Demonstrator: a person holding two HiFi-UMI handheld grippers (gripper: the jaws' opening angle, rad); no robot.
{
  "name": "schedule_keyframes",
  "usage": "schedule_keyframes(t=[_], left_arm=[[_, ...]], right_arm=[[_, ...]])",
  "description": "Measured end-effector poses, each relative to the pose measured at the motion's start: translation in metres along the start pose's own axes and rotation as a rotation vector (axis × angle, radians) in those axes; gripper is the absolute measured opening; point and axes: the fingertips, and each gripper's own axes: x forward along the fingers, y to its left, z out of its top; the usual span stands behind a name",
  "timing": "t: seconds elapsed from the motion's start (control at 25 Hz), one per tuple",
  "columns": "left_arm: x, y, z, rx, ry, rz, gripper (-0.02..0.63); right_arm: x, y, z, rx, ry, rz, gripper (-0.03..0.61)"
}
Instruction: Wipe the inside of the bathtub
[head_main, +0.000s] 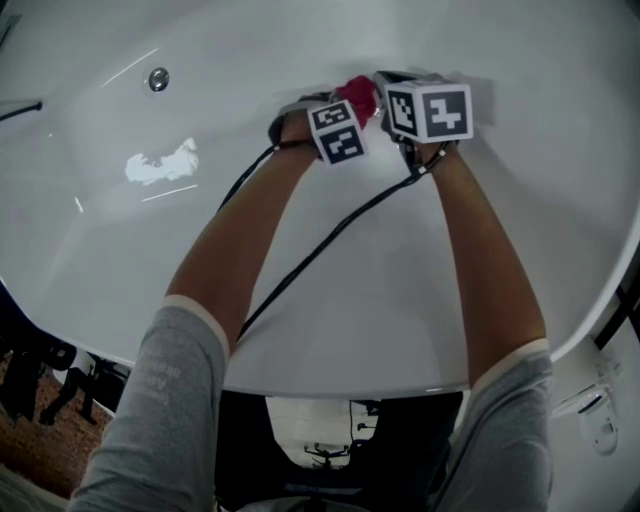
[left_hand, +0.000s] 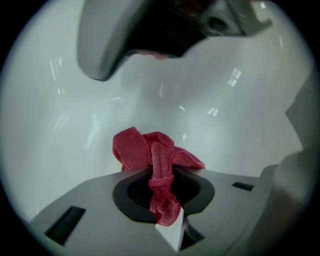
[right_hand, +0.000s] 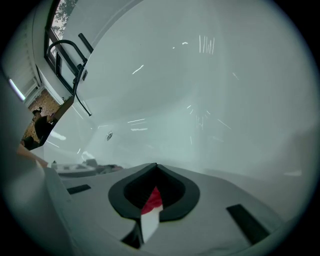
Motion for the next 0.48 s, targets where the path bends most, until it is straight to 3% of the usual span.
schedule_keyframes(t=[0.12,0.24,0.36,0.48], left_arm=[[-0.005,0.05,0.015,-0.046,0.002,0.04,0.075],[-0.009,0.064,0.023,-0.068,0.01,0.03,0.075],[-0.007,0.041,0.019,-0.056,0.007,-0.03,0.075],[-0.002,-0.012,0.021,-0.055,-0.033,-0.164,0.075]], right_arm=[[-0.005,-0.004,-0.003,-0.027,-0.002,-0.017,0.009],[-0.01,-0.011,-0.004,-0.044,-0.004,-0.029,0.009],[-0.012,-0.008,-0.001,0.0,-0.018,-0.017,0.009],[-0.015,0.006,0.015,0.103,-0.056,0.023,0.009]])
